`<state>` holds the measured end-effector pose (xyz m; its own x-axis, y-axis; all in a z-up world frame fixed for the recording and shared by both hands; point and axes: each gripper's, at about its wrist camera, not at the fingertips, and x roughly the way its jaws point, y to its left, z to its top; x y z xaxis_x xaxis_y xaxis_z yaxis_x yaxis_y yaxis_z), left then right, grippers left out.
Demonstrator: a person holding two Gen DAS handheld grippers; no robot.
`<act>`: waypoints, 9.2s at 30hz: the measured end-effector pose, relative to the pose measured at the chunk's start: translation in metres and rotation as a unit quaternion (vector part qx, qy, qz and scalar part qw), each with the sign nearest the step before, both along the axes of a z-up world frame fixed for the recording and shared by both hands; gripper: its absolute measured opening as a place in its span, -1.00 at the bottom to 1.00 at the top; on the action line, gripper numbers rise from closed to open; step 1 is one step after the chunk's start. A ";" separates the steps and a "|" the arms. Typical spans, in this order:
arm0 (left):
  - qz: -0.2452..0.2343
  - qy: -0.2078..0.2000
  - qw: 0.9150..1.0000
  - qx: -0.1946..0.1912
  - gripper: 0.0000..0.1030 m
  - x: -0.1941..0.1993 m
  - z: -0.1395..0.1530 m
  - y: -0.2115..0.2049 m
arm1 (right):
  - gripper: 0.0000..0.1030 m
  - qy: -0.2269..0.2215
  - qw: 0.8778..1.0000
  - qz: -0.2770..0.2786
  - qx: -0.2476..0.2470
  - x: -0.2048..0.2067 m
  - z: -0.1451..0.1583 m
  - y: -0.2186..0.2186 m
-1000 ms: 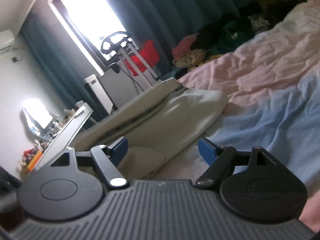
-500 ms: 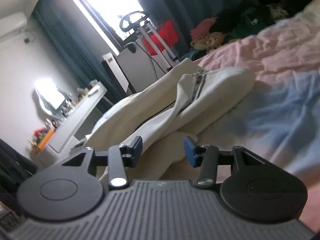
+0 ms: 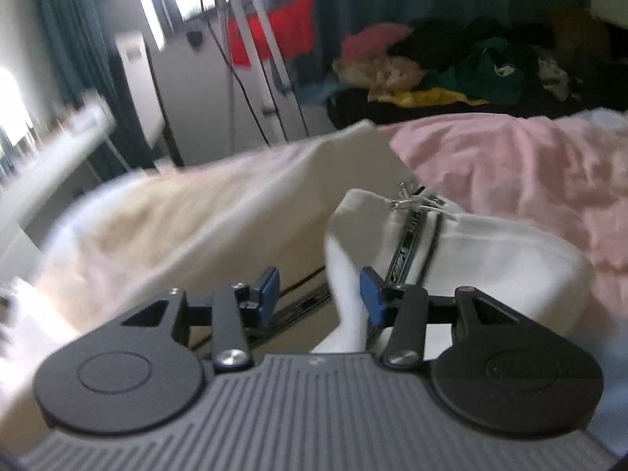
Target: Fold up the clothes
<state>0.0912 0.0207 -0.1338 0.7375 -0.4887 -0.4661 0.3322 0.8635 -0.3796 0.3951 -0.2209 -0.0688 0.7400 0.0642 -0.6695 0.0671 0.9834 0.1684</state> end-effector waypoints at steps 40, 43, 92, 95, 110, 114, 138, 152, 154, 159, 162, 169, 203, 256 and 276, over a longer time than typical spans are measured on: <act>0.024 -0.041 0.992 0.118 -0.78 -0.068 0.012 -0.015 | -0.81 0.033 0.821 -0.338 0.459 -0.354 -0.045 -0.251; 0.026 -0.037 0.993 0.113 -0.78 -0.066 0.011 -0.014 | -0.80 0.046 0.801 -0.347 0.486 -0.352 -0.063 -0.259; 0.394 0.187 0.859 -0.270 0.45 -0.038 0.007 0.251 | -0.90 -0.206 0.804 -0.393 0.396 -0.365 -0.030 -0.330; 0.430 0.159 0.845 -0.274 0.38 -0.026 0.008 0.260 | -0.90 -0.181 0.800 -0.412 0.396 -0.361 -0.039 -0.333; 0.427 0.102 0.877 -0.197 -0.96 -0.034 0.112 0.303 | -0.90 -0.076 0.808 -0.446 0.377 -0.367 -0.070 -0.328; 0.444 0.105 0.855 -0.245 -0.96 -0.069 0.120 0.334 | -0.90 -0.183 0.803 -0.417 0.385 -0.377 -0.046 -0.324; 0.411 0.085 0.901 0.110 0.64 -0.099 0.126 0.272 | 0.71 -0.109 0.878 -0.433 0.170 -0.375 0.015 -0.288; 0.252 -0.040 0.956 0.146 0.79 -0.057 0.145 0.097 | 0.71 -0.176 0.970 -0.111 0.126 -0.342 0.066 -0.167; 0.235 -0.047 0.961 0.139 0.80 -0.052 0.146 0.074 | 0.71 -0.180 0.972 -0.090 0.123 -0.340 0.065 -0.155; 0.206 -0.070 0.969 0.121 0.85 -0.039 0.138 0.031 | 0.71 -0.202 0.972 -0.049 0.104 -0.341 0.067 -0.125; 0.197 -0.073 0.970 0.125 0.86 -0.025 0.127 0.010 | 0.71 -0.217 0.971 -0.025 0.097 -0.343 0.070 -0.109; 0.153 -0.094 0.971 0.157 0.86 -0.015 0.079 -0.018 | 0.71 -0.227 0.971 -0.011 0.073 -0.336 0.057 -0.082; 0.171 -0.012 0.974 0.148 0.90 0.010 0.018 -0.011 | 0.21 -0.074 0.975 -0.081 0.193 -0.171 -0.043 -0.105; 0.105 -0.066 0.987 0.103 0.92 -0.013 0.039 -0.031 | 0.03 -0.078 0.964 -0.252 0.032 -0.172 -0.040 -0.274; 0.103 -0.120 0.981 0.114 0.96 -0.094 0.087 -0.028 | 0.56 -0.168 0.985 -0.015 0.034 -0.367 0.076 -0.076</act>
<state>-0.0033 -0.0070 -0.0467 0.9115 -0.2223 -0.3461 0.1991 0.9747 -0.1017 0.0281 -0.2965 0.0071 0.9213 0.0749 -0.3815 0.0252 0.9677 0.2507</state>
